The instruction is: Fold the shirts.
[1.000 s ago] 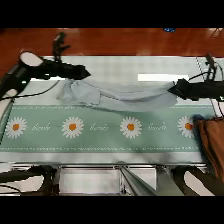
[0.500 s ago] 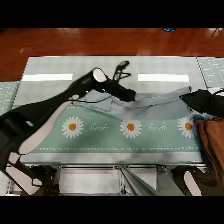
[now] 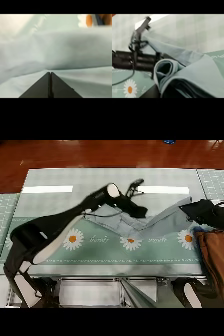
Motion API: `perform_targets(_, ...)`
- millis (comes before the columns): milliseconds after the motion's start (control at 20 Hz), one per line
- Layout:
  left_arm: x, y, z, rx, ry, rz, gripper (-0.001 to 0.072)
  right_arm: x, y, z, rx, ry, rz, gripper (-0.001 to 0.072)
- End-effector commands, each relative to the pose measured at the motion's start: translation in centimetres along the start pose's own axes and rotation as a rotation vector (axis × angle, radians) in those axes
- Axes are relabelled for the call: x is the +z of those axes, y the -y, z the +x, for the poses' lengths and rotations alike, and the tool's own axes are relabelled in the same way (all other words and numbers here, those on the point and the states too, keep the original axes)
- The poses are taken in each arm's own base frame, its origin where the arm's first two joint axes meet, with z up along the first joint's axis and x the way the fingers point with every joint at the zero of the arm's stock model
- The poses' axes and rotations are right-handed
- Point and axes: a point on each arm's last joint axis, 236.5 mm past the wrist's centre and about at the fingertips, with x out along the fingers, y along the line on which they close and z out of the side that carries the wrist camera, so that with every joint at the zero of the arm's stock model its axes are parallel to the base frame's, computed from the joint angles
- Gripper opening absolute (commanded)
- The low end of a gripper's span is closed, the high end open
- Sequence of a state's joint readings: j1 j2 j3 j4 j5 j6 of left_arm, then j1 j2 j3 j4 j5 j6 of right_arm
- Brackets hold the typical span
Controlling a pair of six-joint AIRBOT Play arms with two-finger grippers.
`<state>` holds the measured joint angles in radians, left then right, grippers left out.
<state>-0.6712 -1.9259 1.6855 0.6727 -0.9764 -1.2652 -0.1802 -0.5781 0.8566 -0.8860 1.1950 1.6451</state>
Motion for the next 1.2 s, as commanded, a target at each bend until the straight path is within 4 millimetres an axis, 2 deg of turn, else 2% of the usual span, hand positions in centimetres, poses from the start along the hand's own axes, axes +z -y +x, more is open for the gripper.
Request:
perform_targets(0,4.5,-4.5,-8.8,0.028,0.11,-0.061,0.0014,0.6,-2.1,1.7,0.103,-0.024,0.0,0.0025)
perform_targets(100,6.1,-8.2,-17.2,0.064,0.196,-0.091,0.0014,1.3,-4.0,4.3,0.156,-0.043,-0.022,0.0025)
perform_targets(250,5.7,-11.8,-29.6,0.143,0.344,-0.135,0.0014,2.3,-7.7,9.5,0.205,-0.114,-0.082,0.0025)
perform_targets(350,3.9,-13.3,-35.8,0.214,0.451,-0.172,0.0014,2.2,-10.9,14.2,0.24,-0.18,-0.123,0.0025)
perform_targets(450,1.1,-14.3,-39.6,0.273,0.522,-0.213,0.0014,1.0,-13.4,19.0,0.264,-0.251,-0.15,0.0025)
perform_targets(500,-0.6,-14.5,-40.4,0.288,0.538,-0.239,0.0014,0.1,-14.4,21.2,0.276,-0.284,-0.157,0.0025)
perform_targets(600,-4.1,-14.6,-40.3,0.308,0.541,-0.271,0.0014,-1.8,-16.0,25.2,0.295,-0.33,-0.157,0.0025)
perform_targets(800,-9.3,-14.8,-35.7,0.292,0.493,-0.353,0.0014,-4.8,-16.6,31.3,0.296,-0.394,-0.152,0.0025)
perform_targets(900,-11.0,-15.1,-33.1,0.28,0.452,-0.377,0.0014,-6.2,-16.2,33.5,0.289,-0.426,-0.141,0.0026)
perform_targets(1000,-11.8,-15.6,-31.2,0.285,0.434,-0.393,0.0014,-7.7,-16.0,34.8,0.294,-0.462,-0.105,0.0028)
perform_targets(1050,-11.9,-15.9,-30.5,0.298,0.438,-0.393,0.0014,-8.6,-16.0,35.3,0.299,-0.482,-0.083,0.0119)
perform_targets(1100,-11.7,-16.3,-30.2,0.316,0.452,-0.392,0.0014,-9.7,-16.1,35.5,0.305,-0.508,-0.081,0.0308)
perform_targets(1150,-11.4,-16.7,-30.2,0.332,0.468,-0.39,0.0014,-10.7,-16.3,35.2,0.322,-0.543,-0.103,0.0415)
